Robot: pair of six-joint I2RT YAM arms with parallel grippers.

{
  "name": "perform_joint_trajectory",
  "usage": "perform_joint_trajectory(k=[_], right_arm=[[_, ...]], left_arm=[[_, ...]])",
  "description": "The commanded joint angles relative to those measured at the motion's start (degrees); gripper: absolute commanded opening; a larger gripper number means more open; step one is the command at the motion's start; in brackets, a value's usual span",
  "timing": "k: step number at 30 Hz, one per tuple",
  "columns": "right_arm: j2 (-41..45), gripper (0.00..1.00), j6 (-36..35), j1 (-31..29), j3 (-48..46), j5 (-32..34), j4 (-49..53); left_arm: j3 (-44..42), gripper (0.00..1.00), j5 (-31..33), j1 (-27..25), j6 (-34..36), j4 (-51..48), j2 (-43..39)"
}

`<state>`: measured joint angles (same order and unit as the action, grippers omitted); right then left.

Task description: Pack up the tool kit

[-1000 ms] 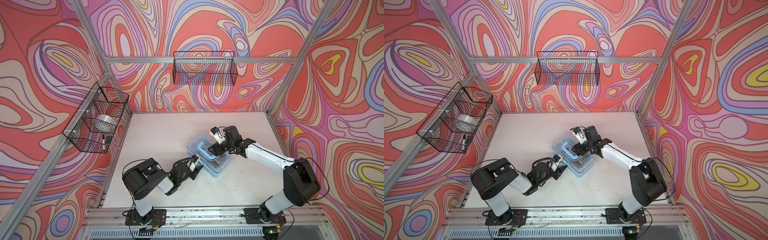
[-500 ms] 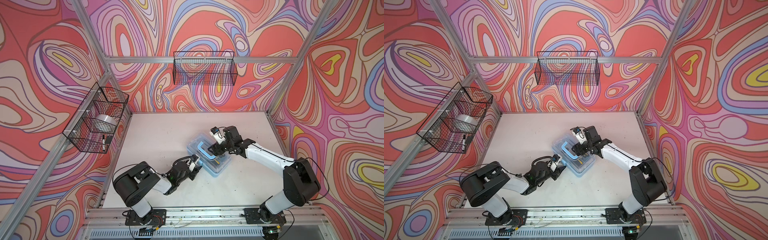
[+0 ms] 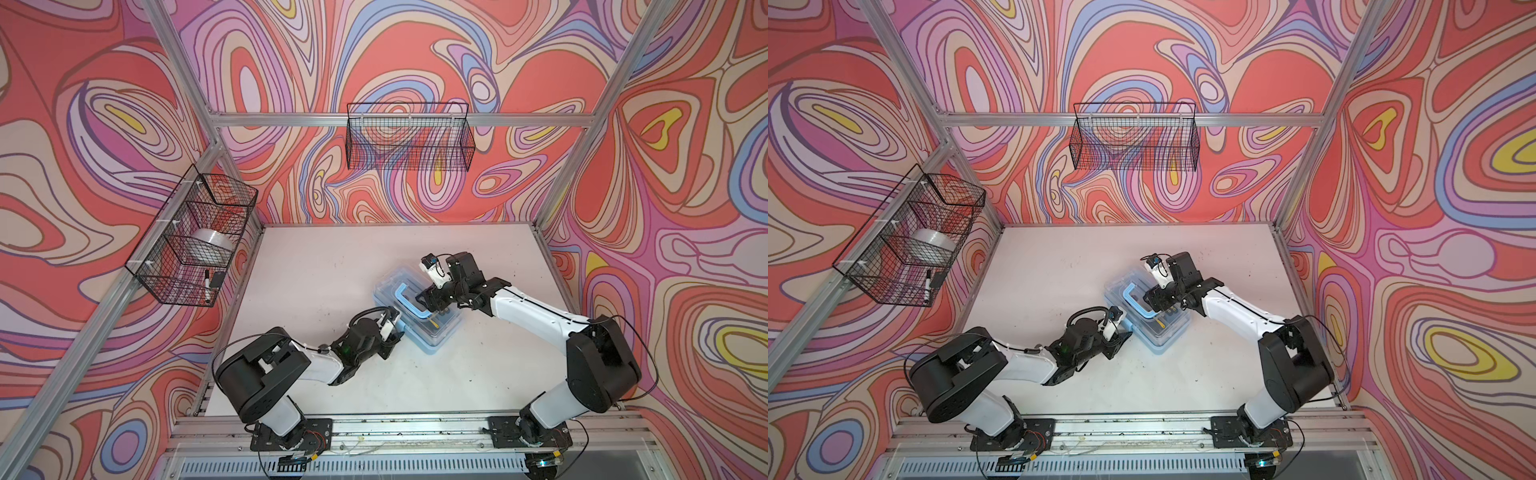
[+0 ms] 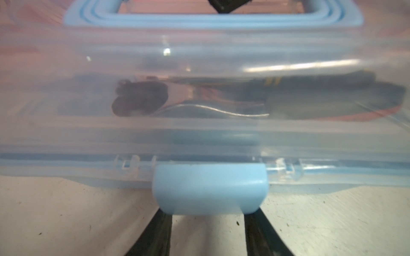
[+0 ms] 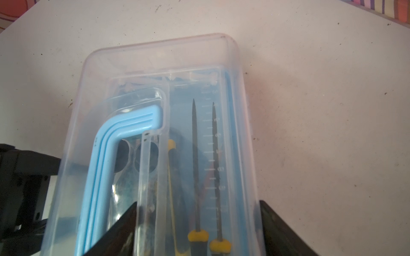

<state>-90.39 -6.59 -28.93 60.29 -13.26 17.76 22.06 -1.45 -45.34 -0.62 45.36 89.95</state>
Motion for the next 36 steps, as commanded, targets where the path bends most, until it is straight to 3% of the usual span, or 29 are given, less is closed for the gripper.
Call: perform_joint_trajectory(k=[1, 24, 36], right_arm=[[-5.0, 0.63, 2.2, -1.1, -4.1, 1.9, 9.2], [-5.1, 0.61, 1.7, -1.7, -4.2, 2.1, 8.9], [-5.5, 0.6, 1.6, -1.8, -4.1, 1.6, 8.9]], left_arm=[[4.0, 0.34, -2.0, -0.1, 0.8, 4.4, -3.0], [11.1, 0.34, -4.8, 1.2, 2.2, -9.8, -6.7], [12.7, 0.33, -5.3, 1.7, 1.8, -11.2, -5.3]])
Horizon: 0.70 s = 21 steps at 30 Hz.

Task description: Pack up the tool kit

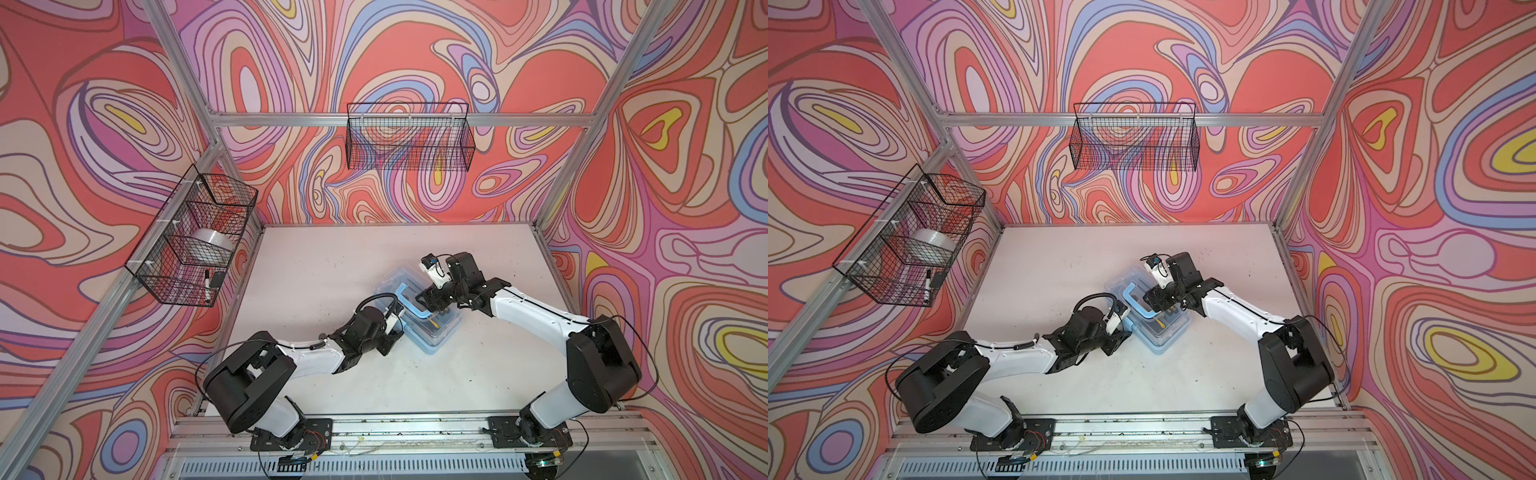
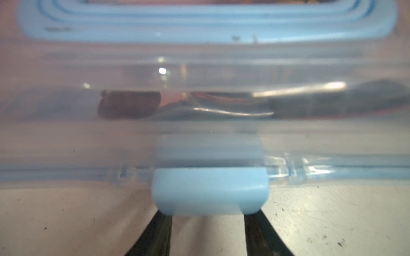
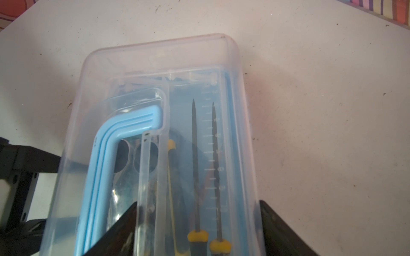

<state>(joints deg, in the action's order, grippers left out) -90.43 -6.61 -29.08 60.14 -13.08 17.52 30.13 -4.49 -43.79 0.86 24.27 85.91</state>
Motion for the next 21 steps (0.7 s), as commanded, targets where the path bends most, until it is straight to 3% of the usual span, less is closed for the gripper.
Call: perform_joint_trajectory(k=[1, 21], right_arm=[[-5.4, 0.6, 1.5, -1.7, -3.9, 1.5, 9.2], [-6.1, 0.59, 2.2, -2.7, -3.0, 1.3, 9.9]], left_arm=[[4.6, 0.33, -2.3, 0.2, 0.1, 10.6, -0.8], [4.2, 0.29, -4.1, 1.0, -0.9, 19.9, 4.9]])
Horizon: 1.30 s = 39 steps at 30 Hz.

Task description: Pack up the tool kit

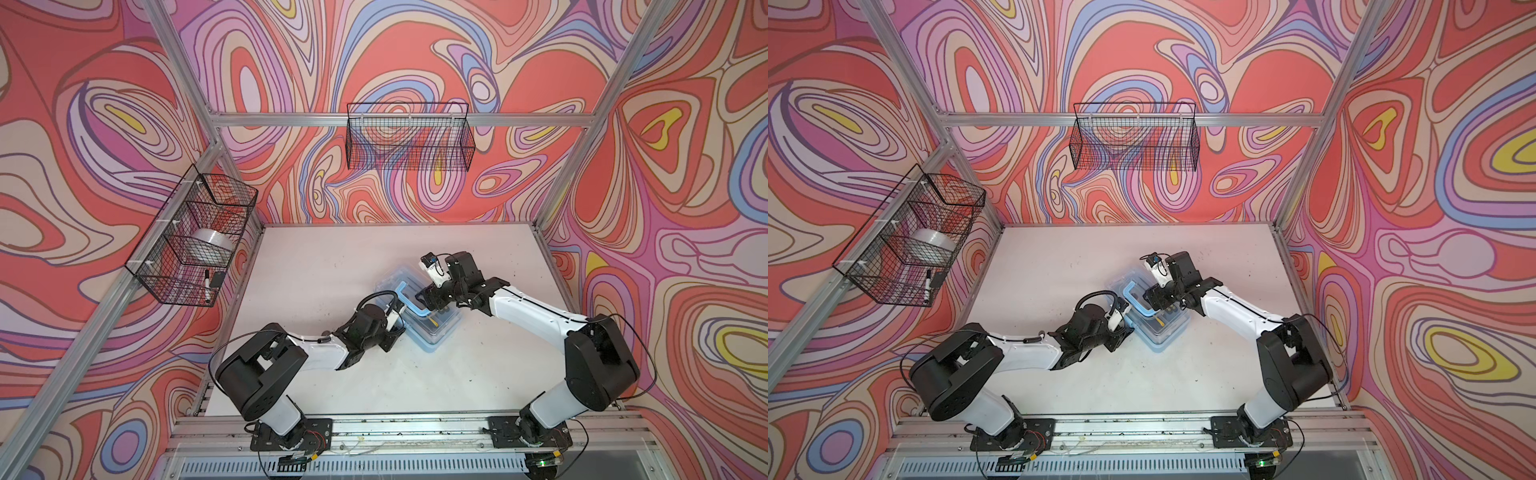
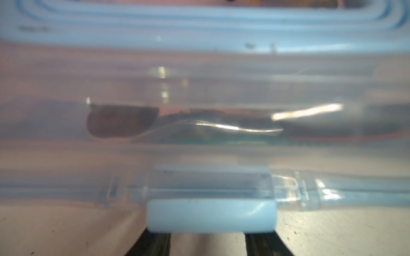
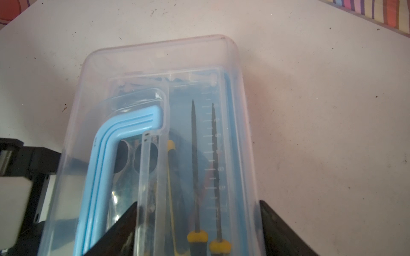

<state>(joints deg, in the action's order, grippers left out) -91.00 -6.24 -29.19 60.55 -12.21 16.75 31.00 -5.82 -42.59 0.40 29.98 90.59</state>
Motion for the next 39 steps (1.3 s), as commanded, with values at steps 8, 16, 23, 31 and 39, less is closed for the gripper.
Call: perform_joint_trajectory(k=[8, 16, 23, 31, 39], right_arm=[[-6.2, 0.58, 2.0, -2.8, -2.9, 1.0, 11.1], [-6.7, 0.58, 2.3, -2.8, -2.6, 1.0, 11.0], [-7.3, 0.58, 2.3, -2.9, -2.3, 1.3, 11.2], [-7.9, 0.57, 2.2, -2.9, -2.0, 2.1, 11.5], [-7.6, 0.57, 2.3, -3.0, -2.1, 1.5, 11.3]], left_arm=[[2.2, 0.27, -2.9, 0.0, -0.4, 13.1, -1.9], [2.8, 0.27, -2.8, 0.1, 0.9, 2.9, -7.2], [4.8, 0.27, -2.9, 0.2, 1.6, -4.3, -9.3], [8.0, 0.27, -3.6, 0.1, 1.9, -10.8, -9.5], [11.9, 0.27, -4.3, 0.1, 2.2, -15.2, -7.6]])
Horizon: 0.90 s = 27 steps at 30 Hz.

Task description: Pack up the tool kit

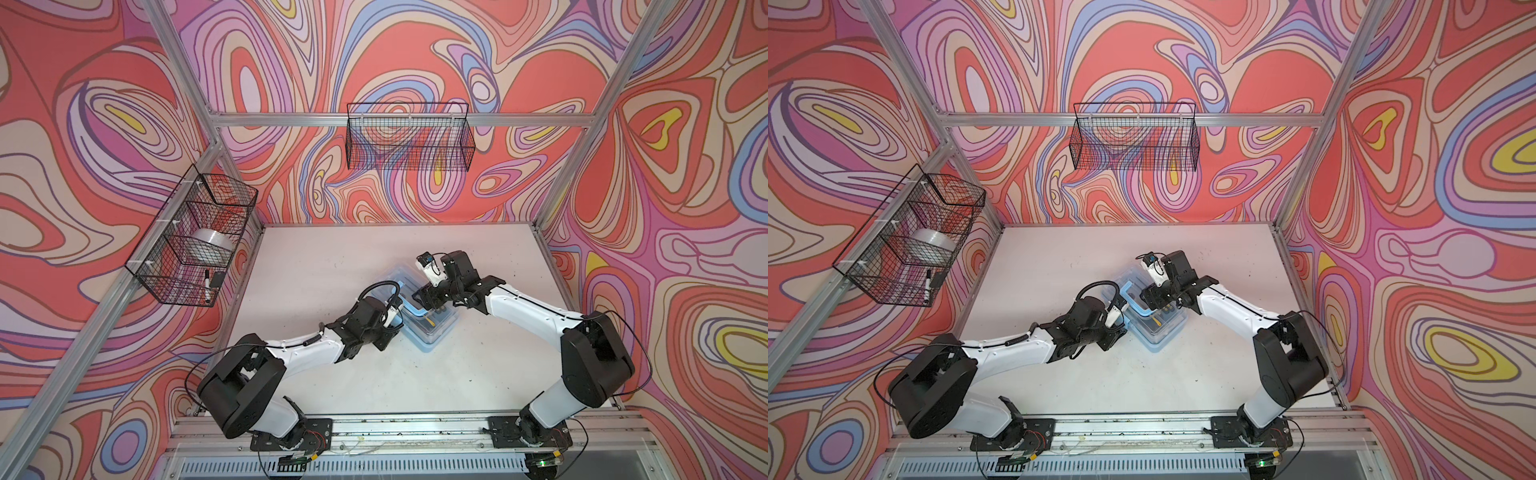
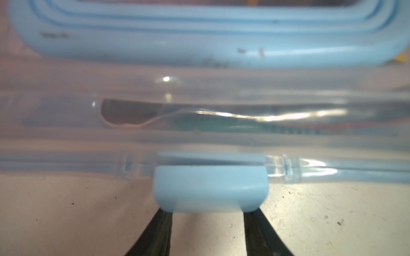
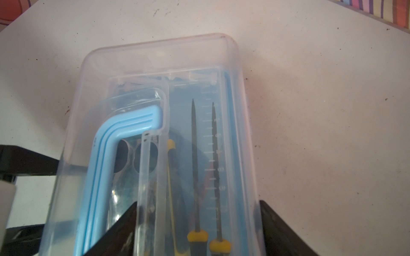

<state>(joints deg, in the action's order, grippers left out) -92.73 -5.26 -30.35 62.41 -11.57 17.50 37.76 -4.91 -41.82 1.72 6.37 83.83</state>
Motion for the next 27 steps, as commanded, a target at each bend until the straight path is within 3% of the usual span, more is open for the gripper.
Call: perform_joint_trajectory(k=[1, 11, 27], right_arm=[[-6.0, 0.57, 1.3, -1.8, -4.0, 0.9, 10.5], [-5.9, 0.56, 1.3, -2.1, -3.9, 0.5, 10.4], [-6.9, 0.55, 1.9, -2.8, -2.8, -0.3, 11.2]], left_arm=[[5.5, 0.27, -5.2, -0.6, 1.0, 7.9, -0.7], [7.1, 0.27, -5.7, -0.6, 0.8, 6.7, 1.9], [4.6, 0.26, -6.2, -0.5, 0.3, 20.2, 6.4]])
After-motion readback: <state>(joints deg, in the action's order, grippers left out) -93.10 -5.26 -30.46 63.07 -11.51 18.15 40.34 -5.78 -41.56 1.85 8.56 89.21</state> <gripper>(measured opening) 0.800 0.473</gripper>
